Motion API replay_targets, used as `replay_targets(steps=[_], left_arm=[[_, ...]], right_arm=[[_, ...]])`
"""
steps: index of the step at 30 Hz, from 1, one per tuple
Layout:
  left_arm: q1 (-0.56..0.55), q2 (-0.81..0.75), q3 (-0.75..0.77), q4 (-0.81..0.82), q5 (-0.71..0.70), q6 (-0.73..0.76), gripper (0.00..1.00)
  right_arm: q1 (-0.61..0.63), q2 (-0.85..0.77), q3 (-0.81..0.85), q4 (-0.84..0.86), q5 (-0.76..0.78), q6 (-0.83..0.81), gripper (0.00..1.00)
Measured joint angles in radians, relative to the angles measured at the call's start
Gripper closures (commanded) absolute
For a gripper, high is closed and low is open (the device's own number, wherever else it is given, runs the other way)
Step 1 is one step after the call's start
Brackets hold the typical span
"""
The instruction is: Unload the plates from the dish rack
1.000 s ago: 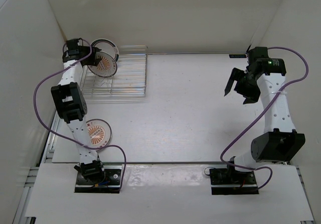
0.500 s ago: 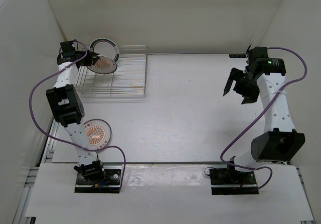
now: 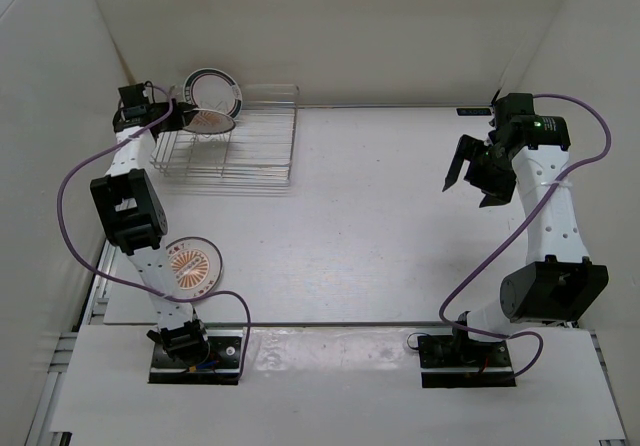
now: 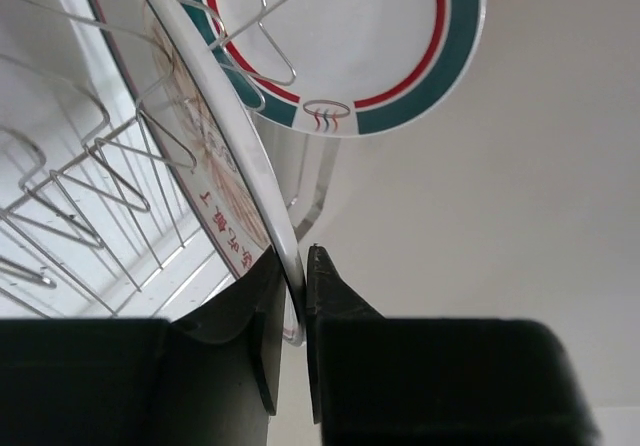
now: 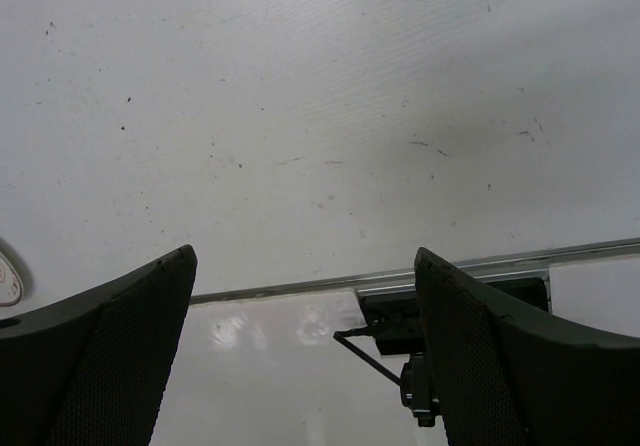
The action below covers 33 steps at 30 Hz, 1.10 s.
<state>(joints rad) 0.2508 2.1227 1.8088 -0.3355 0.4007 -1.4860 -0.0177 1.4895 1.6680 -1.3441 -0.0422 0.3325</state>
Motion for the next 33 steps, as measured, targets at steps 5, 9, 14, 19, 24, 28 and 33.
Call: replay_targets(steps=[5,9,14,19,24,28,33], left_arm=[[0.000,-0.003,-0.002,0.065,0.006,-0.080,1.00],[0.000,-0.029,-0.021,0.097,0.007,-0.128,1.00],[0.000,-0.078,-0.032,0.127,0.008,-0.145,1.00],[0.000,-0.137,0.014,0.097,0.039,-0.079,1.00],[-0.004,-0.238,0.090,-0.061,0.058,0.139,1.00],[-0.065,-0.356,0.215,-0.391,-0.073,0.443,1.00],[-0.317,-0.629,0.114,-0.669,-0.318,0.731,1.00]], right_arm=[[0.000,0.000,-0.006,0.000,-0.014,-0.001,0.09],[0.000,0.001,-0.015,0.000,-0.021,-0.001,0.09],[0.000,0.001,-0.015,0.000,-0.029,-0.002,0.09],[0.000,0.001,-0.023,0.000,-0.041,-0.003,0.09],[0.000,0.005,-0.034,0.000,-0.050,-0.004,0.09],[0.000,0.005,-0.037,0.000,-0.053,-0.005,0.09],[0.000,0.012,-0.037,0.000,-0.070,-0.005,0.09]])
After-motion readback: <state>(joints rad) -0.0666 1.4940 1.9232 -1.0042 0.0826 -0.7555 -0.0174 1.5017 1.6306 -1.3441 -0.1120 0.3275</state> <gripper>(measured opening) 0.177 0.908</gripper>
